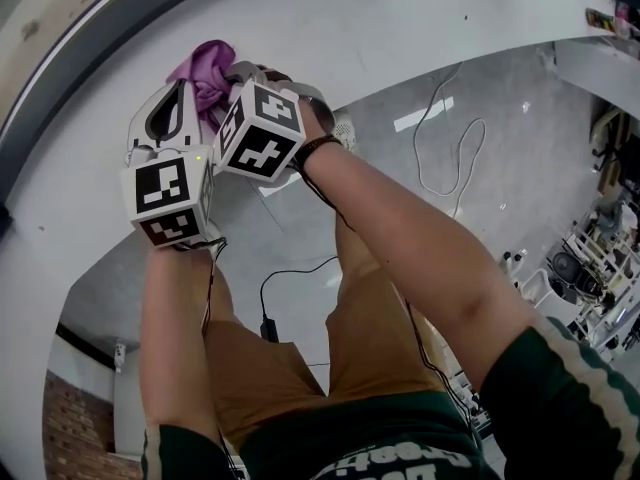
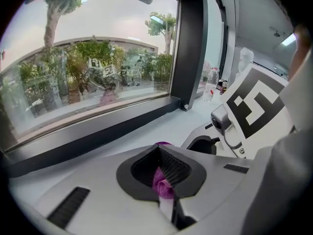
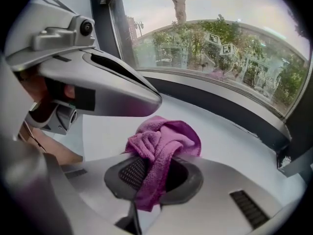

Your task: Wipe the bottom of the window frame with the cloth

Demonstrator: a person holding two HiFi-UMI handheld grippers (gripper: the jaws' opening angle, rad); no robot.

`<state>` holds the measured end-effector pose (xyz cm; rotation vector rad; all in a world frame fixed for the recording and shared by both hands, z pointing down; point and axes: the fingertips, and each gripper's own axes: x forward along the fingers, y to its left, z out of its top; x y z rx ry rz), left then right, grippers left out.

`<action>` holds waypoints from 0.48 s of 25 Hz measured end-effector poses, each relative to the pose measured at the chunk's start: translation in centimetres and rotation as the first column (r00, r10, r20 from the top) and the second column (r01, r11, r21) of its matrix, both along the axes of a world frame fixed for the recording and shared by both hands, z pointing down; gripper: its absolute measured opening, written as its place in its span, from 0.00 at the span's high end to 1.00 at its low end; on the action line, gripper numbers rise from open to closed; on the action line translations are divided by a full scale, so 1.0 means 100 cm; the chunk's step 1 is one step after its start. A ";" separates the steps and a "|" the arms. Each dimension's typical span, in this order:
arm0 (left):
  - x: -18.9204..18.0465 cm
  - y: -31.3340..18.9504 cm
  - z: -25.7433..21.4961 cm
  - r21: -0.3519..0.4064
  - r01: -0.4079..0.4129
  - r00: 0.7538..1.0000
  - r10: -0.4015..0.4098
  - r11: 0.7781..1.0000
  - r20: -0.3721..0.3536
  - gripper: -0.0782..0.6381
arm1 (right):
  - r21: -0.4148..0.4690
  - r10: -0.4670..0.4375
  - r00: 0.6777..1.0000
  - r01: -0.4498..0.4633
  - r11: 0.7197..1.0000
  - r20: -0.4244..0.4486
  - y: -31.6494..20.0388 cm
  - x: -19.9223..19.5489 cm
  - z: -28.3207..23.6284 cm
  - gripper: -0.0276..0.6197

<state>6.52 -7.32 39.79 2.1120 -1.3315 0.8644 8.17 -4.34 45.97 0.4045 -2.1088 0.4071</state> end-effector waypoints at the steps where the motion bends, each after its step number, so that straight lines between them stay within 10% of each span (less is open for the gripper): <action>1: 0.005 -0.001 0.002 -0.003 -0.007 1.000 0.007 1.000 0.001 0.88 | 0.000 0.006 1.000 -0.006 1.000 0.000 -0.002 0.006 0.001 0.85; 12: 0.050 -0.022 0.000 0.004 -0.050 0.999 0.050 0.999 -0.009 0.88 | -0.001 0.044 0.999 -0.044 0.999 0.000 -0.014 0.053 -0.007 0.85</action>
